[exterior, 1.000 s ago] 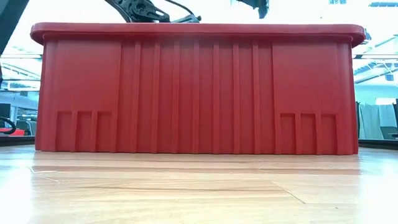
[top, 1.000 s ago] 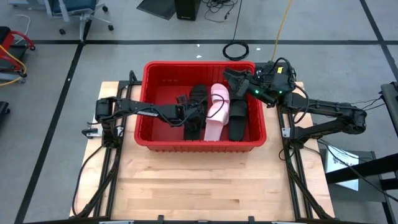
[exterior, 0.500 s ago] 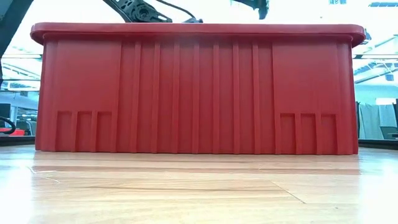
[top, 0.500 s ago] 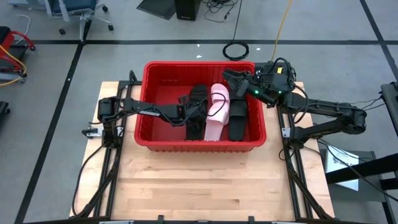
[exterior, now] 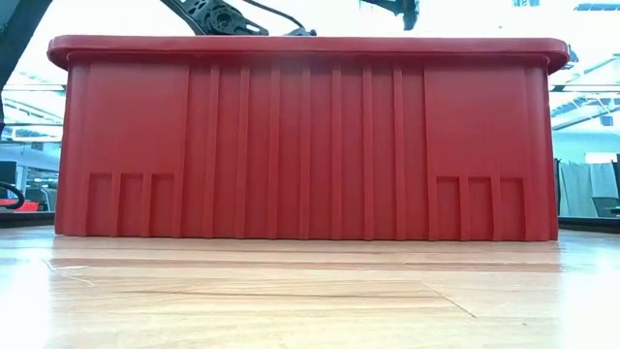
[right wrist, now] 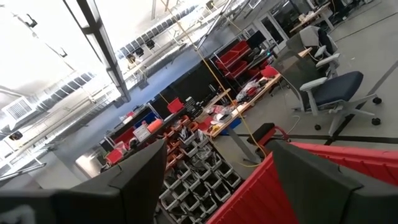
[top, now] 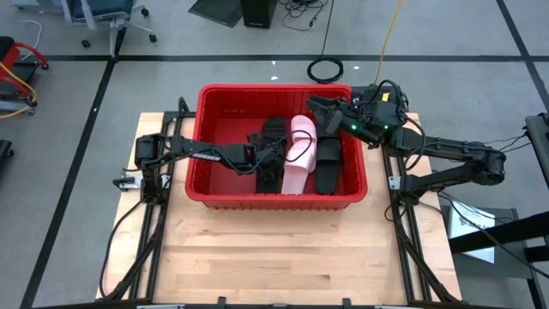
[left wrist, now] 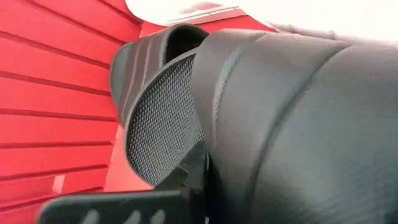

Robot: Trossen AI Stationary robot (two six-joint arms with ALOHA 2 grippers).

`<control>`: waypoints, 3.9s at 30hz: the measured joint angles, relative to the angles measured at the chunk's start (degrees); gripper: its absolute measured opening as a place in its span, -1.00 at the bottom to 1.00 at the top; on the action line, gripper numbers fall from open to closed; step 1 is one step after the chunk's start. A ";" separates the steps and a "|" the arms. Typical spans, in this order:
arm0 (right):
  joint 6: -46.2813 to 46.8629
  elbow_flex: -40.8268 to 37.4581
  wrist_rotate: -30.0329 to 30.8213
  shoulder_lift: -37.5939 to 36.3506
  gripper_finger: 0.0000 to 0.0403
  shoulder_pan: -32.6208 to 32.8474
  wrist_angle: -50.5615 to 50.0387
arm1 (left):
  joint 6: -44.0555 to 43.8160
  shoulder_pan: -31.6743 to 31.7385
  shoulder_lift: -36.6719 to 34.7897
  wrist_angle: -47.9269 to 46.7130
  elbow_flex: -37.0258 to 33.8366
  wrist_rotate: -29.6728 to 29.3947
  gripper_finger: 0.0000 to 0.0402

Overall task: Pick and place slides into bin
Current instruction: Put the black slide into the red container

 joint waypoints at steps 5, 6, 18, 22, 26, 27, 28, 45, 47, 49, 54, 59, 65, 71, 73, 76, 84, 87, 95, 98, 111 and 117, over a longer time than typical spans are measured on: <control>-1.08 -0.01 0.02 0.00 0.40 0.00 -0.07 | 0.97 -0.67 0.02 0.01 0.00 1.09 -0.44; -1.21 0.01 0.02 0.00 0.40 0.00 -0.13 | 0.92 -0.86 0.04 0.00 0.00 1.08 -0.38; -0.31 -0.01 -0.07 0.00 0.40 0.00 -2.42 | 0.47 -2.14 -2.83 -3.95 -0.01 3.61 0.11; -0.27 0.02 -0.09 0.00 0.40 0.00 -2.49 | 1.35 -2.10 -3.43 -3.04 -0.02 7.27 0.22; -0.25 0.02 -0.09 0.00 0.40 0.00 -2.49 | 2.75 -2.03 -3.41 -3.68 0.46 10.57 0.31; -0.24 0.01 -0.09 0.00 0.40 0.00 -2.51 | 2.69 -2.09 -3.41 -4.11 0.60 10.39 0.32; -0.25 0.02 -0.09 0.00 0.40 0.00 -2.51 | 2.64 -2.15 -3.41 -4.30 0.69 9.75 0.34; -0.21 0.02 1.11 0.00 0.40 0.00 -3.04 | 5.26 -1.23 -3.82 -4.52 2.88 17.04 0.29; -0.22 0.02 1.09 0.00 0.40 0.00 -3.13 | 5.57 -1.13 -3.82 -4.63 2.82 18.19 0.27; -0.20 0.02 1.10 0.00 0.40 0.00 -3.21 | 6.05 -1.00 -3.82 -4.74 2.82 19.03 0.24; -0.20 0.02 1.10 0.00 0.40 0.00 -3.34 | 2.85 -0.65 -3.78 -7.89 2.79 9.41 0.20; -0.21 0.02 1.11 0.00 0.40 0.00 -3.37 | 0.51 0.69 -3.78 -7.90 2.75 6.13 0.15; -0.24 0.02 1.10 0.00 0.40 0.00 -3.39 | 3.79 1.27 -3.78 -7.92 2.75 21.35 0.11; -0.35 0.02 1.11 0.00 0.40 0.00 -3.39 | -1.00 1.12 -3.78 -7.88 2.75 10.25 0.05; -0.36 0.02 1.10 0.00 0.40 0.00 -3.39 | -0.30 1.28 -3.78 -8.15 2.75 10.75 0.02; -0.38 0.02 1.11 0.00 0.40 0.00 -3.41 | -0.86 1.23 -3.78 -7.78 2.73 9.85 -0.02; -0.40 0.02 1.09 0.00 0.40 0.02 -3.43 | -3.14 1.58 -3.78 -7.53 2.73 14.32 -0.11; -0.40 0.02 1.09 0.00 0.40 0.02 -3.66 | -2.19 1.79 -3.79 -7.86 2.75 20.56 -0.14; -0.40 0.02 1.09 0.00 0.40 0.02 -3.80 | -0.88 1.77 -3.85 -14.33 4.57 15.09 -0.14; -0.63 0.02 1.09 0.00 0.40 0.02 -3.80 | 0.74 2.21 -3.85 -13.84 5.76 12.92 -0.14; -1.27 0.02 1.09 0.00 0.40 0.02 -3.91 | 3.54 2.62 -3.89 -14.18 8.39 15.96 0.50; -1.29 0.02 1.09 0.00 0.40 0.02 -3.91 | 3.34 1.03 -3.89 -15.95 8.39 18.32 0.65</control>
